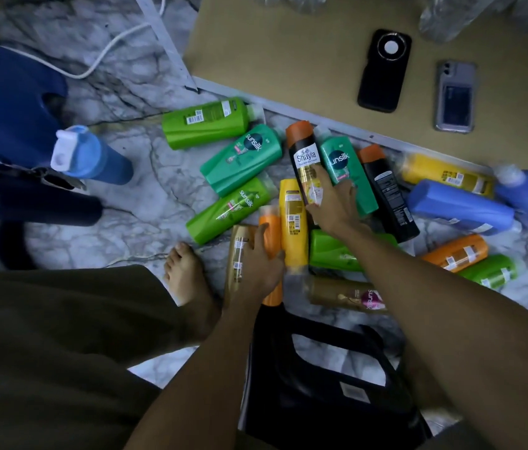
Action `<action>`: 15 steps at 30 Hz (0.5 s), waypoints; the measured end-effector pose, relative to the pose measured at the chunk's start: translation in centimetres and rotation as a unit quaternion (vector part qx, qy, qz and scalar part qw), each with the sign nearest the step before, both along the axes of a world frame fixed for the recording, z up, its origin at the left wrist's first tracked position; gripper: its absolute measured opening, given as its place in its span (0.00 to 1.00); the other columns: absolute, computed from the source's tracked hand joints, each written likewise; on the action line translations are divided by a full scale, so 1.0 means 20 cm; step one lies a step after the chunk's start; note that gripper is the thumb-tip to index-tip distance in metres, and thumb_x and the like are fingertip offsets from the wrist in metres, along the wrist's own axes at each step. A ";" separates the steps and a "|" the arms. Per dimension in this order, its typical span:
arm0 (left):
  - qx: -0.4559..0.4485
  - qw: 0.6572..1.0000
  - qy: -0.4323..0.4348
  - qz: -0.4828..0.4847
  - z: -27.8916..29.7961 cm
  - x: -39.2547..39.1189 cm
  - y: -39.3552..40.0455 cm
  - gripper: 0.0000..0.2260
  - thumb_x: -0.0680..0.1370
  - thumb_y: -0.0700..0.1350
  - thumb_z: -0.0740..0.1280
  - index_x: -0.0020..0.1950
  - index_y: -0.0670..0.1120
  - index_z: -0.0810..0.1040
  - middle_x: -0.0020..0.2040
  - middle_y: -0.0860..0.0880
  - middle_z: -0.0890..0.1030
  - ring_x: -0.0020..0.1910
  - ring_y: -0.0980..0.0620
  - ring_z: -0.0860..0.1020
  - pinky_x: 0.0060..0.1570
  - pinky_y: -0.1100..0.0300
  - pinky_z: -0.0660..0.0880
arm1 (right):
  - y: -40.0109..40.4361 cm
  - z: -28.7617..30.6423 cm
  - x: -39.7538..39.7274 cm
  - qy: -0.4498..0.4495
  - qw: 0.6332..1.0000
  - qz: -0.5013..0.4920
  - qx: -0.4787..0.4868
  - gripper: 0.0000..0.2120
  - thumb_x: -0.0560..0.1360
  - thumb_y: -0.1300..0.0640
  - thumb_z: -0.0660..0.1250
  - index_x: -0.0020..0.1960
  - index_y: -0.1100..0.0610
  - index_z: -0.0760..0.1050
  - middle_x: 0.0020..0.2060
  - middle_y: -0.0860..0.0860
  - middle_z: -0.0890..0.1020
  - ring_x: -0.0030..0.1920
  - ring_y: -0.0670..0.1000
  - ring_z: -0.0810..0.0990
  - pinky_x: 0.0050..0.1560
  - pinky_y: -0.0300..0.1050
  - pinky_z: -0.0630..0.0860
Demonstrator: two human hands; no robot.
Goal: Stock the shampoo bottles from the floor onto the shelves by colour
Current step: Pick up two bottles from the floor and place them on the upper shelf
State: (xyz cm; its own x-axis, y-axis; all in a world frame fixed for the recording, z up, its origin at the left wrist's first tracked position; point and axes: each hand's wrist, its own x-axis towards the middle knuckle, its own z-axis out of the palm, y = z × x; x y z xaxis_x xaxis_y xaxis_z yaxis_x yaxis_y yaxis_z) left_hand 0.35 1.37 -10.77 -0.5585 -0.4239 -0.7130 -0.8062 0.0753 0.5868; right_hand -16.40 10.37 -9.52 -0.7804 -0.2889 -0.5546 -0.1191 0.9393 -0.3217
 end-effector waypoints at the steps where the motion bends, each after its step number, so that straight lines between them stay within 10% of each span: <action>1: 0.001 1.000 0.003 0.009 0.00 0.00 0.00 0.31 0.79 0.46 0.66 0.80 0.56 0.58 0.74 0.38 0.65 0.69 0.39 0.71 0.69 0.45 0.70 | 0.00 -0.01 -0.01 -0.004 1.000 -0.002 0.004 0.43 0.77 0.54 0.72 0.81 0.40 0.50 0.72 0.70 0.60 0.72 0.70 0.62 0.68 0.60 0.66; 11: -0.016 0.999 0.033 0.006 -0.03 0.02 -0.02 0.29 0.78 0.38 0.64 0.78 0.51 0.62 0.67 0.38 0.71 0.51 0.51 0.77 0.53 0.59 0.73 | -0.01 -0.03 -0.04 -0.034 0.999 0.000 -0.001 0.48 0.76 0.58 0.74 0.80 0.36 0.46 0.74 0.74 0.54 0.74 0.75 0.58 0.68 0.65 0.67; 15: -0.029 0.999 0.045 -0.005 -0.07 0.04 -0.01 0.28 0.77 0.36 0.62 0.77 0.51 0.64 0.61 0.36 0.74 0.44 0.49 0.77 0.50 0.51 0.78 | 0.01 -0.03 -0.02 -0.027 0.999 0.030 -0.015 0.51 0.74 0.54 0.76 0.80 0.36 0.43 0.66 0.71 0.73 0.63 0.70 0.75 0.61 0.61 0.75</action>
State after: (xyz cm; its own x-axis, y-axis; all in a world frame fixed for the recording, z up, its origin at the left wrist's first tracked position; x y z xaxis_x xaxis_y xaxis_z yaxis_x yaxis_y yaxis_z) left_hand 1.19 1.11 -12.09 -0.6240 -0.4561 -0.6345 -0.7494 0.1193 0.6512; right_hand -16.79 10.56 -10.22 -0.7302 -0.3509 -0.5863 -0.1558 0.9210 -0.3571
